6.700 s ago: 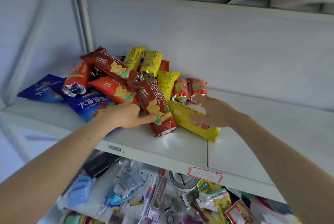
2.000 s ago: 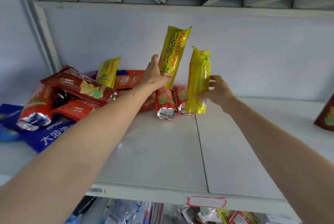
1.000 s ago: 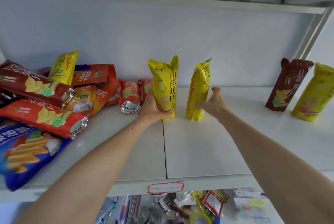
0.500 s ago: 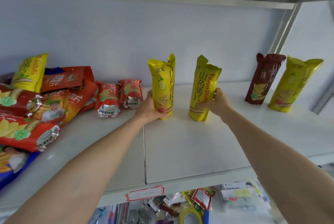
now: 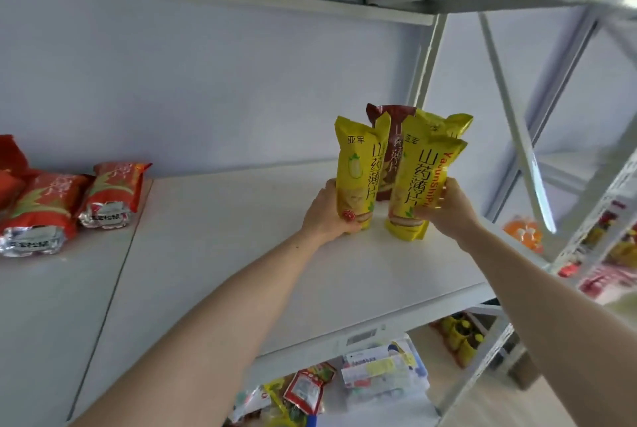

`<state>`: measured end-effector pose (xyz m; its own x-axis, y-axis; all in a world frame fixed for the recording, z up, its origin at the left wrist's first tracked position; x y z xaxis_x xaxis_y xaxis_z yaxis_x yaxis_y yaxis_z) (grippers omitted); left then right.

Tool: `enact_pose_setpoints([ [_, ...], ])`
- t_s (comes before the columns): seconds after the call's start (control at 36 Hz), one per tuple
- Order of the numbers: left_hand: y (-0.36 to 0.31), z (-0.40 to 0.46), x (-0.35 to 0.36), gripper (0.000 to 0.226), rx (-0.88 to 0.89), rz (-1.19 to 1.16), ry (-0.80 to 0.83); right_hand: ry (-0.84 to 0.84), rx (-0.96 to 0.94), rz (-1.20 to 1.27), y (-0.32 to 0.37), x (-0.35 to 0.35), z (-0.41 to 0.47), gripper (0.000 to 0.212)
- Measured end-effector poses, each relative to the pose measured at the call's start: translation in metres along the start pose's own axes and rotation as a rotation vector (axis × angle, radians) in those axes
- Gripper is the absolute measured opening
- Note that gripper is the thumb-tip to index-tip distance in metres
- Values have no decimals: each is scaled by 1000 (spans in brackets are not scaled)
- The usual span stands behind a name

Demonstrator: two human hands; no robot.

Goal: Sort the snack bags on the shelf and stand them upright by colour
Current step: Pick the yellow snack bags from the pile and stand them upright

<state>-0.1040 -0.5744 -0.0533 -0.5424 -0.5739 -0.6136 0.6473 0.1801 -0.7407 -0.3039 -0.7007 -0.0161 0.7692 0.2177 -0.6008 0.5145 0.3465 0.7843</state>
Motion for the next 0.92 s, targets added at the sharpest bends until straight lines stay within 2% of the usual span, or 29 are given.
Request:
enact_pose_setpoints([
  [0.08, -15, 10, 26, 100, -39, 20, 11, -15, -5, -38, -8, -8, 7, 66],
  [0.19, -17, 22, 43, 100, -67, 152, 2, 29, -9, -73, -15, -5, 9, 85],
  [0.28, -17, 21, 41, 106, -85, 228, -3, 49, 59, -117, -21, -2, 8, 74],
  [0.36, -13, 20, 35, 114, -82, 301, 17, 69, 124, -166, -25, 1, 3, 74],
  [0.5, -3, 8, 14, 102, -77, 405, 36, 79, 188, -297, -24, 6, -10, 73],
  [0.67, 18, -10, -38, 87, -93, 473, 9, 70, 259, -389, -6, 22, -36, 77],
  [0.86, 66, -57, -156, 75, -106, 529, -72, 268, 186, -835, 68, 75, -83, 82],
  [0.92, 82, -75, -200, 73, -115, 565, -103, 295, 137, -882, 104, 100, -101, 70],
])
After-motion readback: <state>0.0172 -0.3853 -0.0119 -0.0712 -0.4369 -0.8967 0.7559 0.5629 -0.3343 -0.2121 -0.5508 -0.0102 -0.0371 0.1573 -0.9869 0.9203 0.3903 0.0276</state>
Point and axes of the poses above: each hand's wrist, its own z-axis towards the middle knuckle, its own x-axis out of the palm, y = z × x, the point moved 4 cm from there along z, towards the middle knuckle, and after that the axes turned 1 degree about -y, right-handed, at the moved point
